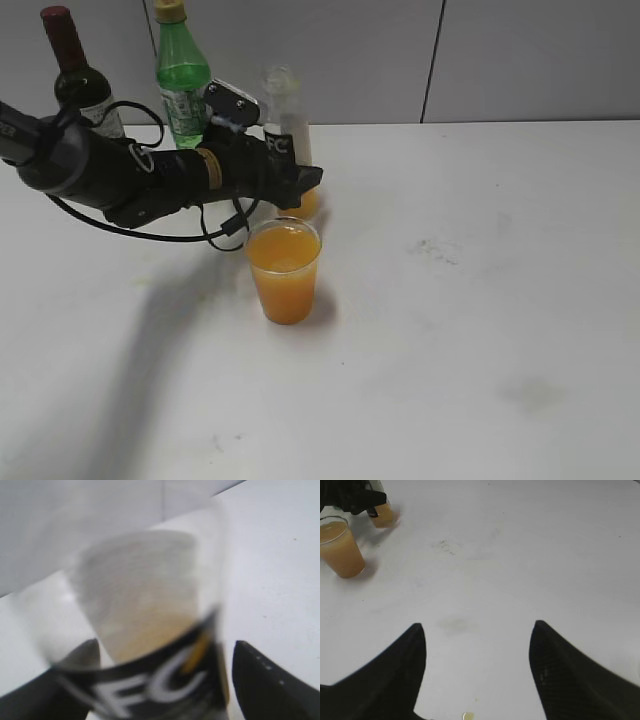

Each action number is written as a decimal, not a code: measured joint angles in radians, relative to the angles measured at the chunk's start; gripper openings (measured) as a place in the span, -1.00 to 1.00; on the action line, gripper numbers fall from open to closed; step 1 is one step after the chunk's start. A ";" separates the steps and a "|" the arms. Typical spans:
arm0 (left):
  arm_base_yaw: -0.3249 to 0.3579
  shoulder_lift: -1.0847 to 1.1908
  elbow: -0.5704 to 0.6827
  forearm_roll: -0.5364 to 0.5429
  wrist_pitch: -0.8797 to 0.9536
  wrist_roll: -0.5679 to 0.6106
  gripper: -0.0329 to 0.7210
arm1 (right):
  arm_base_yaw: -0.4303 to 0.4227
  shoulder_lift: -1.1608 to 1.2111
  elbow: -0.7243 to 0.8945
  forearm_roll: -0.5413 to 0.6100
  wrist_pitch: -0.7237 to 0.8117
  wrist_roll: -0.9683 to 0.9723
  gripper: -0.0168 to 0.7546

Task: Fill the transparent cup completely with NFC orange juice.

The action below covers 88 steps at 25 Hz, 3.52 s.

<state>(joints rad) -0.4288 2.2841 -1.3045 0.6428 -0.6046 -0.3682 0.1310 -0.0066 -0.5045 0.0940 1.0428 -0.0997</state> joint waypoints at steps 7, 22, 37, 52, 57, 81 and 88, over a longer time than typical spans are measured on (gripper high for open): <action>0.000 0.000 0.000 -0.001 -0.005 -0.002 0.92 | 0.000 0.000 0.000 0.000 0.000 0.000 0.34; 0.003 -0.071 -0.001 0.014 -0.006 -0.003 0.91 | 0.000 0.000 0.000 0.000 0.000 0.000 0.34; 0.005 -0.423 -0.003 0.080 0.191 -0.003 0.83 | 0.000 0.000 0.000 0.000 0.000 0.000 0.34; -0.036 -0.945 -0.006 -0.106 1.141 0.166 0.71 | 0.000 0.000 0.000 0.000 0.000 0.000 0.34; 0.077 -1.002 -0.006 -0.421 1.286 0.392 0.68 | 0.000 0.000 0.000 0.000 0.000 0.000 0.34; 0.167 -1.581 0.600 -0.670 1.631 0.513 0.66 | 0.000 0.000 0.000 0.000 0.000 0.000 0.34; 0.167 -1.923 0.791 -0.716 1.588 0.514 0.66 | 0.000 0.000 0.000 0.000 -0.001 0.000 0.34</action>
<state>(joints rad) -0.2616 0.3610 -0.5131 -0.0736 0.9832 0.1461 0.1310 -0.0066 -0.5045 0.0940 1.0420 -0.0997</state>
